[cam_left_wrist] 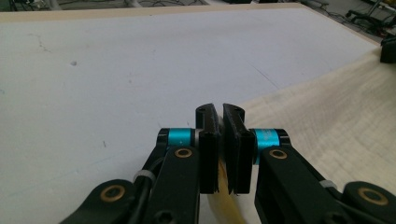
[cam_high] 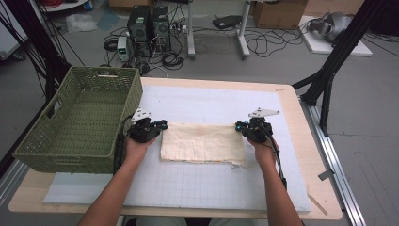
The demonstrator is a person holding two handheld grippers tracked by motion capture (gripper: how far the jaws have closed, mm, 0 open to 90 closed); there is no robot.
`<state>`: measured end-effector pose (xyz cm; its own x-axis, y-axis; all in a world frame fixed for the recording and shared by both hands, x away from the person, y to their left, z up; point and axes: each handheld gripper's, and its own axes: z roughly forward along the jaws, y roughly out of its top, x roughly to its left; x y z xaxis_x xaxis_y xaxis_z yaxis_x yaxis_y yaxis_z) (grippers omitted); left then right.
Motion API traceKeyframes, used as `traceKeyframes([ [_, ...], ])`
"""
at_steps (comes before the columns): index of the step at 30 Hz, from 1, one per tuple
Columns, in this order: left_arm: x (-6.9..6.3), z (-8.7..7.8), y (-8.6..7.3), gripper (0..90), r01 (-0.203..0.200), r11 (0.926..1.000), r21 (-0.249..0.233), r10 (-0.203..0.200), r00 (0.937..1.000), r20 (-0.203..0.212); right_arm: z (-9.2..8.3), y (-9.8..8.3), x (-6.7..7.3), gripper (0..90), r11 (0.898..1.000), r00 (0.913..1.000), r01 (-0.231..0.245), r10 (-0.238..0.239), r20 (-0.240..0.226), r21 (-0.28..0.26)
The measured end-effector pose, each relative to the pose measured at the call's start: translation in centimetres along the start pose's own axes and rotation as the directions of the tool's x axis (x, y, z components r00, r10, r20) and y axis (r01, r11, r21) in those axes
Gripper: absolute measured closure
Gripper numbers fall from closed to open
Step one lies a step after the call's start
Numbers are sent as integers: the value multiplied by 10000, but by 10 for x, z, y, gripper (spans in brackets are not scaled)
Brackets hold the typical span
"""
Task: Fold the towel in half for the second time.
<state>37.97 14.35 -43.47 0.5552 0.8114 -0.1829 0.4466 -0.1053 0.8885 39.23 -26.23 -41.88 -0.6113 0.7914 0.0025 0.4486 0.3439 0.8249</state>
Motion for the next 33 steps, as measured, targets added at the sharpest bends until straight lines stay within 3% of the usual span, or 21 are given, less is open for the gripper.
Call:
traceKeyframes([
  [4, -7, -8, -3, 844, 9, 9999, -147, -6, 9999, 173, -7, -7, 6, 843, 10000, 9999, 42, -42, -127, -13],
  [7, -9, -16, -6, 843, 198, 9996, -190, -189, 9988, 443, -17, -15, 10, 843, 9989, 9999, -1, -7, -170, -459],
  [12, -16, -26, -10, 844, -50, 9996, -272, 67, 9981, 613, -28, -28, 22, 843, 9977, 9986, 448, -461, -256, -503],
  [17, -21, -33, -16, 844, -217, 9996, -179, 231, 9963, 824, -40, -41, 29, 840, 9962, 9987, 373, -398, -303, -787],
  [24, -25, -41, -29, 844, -379, 9993, -6, 378, 9947, 961, -47, -47, 38, 841, 9956, 9967, 633, -666, -469, -685],
  [33, -27, -54, -37, 840, -304, 9995, -74, 310, 9931, 1133, -55, -56, 47, 841, 9957, 9943, 786, -818, -684, -487],
])
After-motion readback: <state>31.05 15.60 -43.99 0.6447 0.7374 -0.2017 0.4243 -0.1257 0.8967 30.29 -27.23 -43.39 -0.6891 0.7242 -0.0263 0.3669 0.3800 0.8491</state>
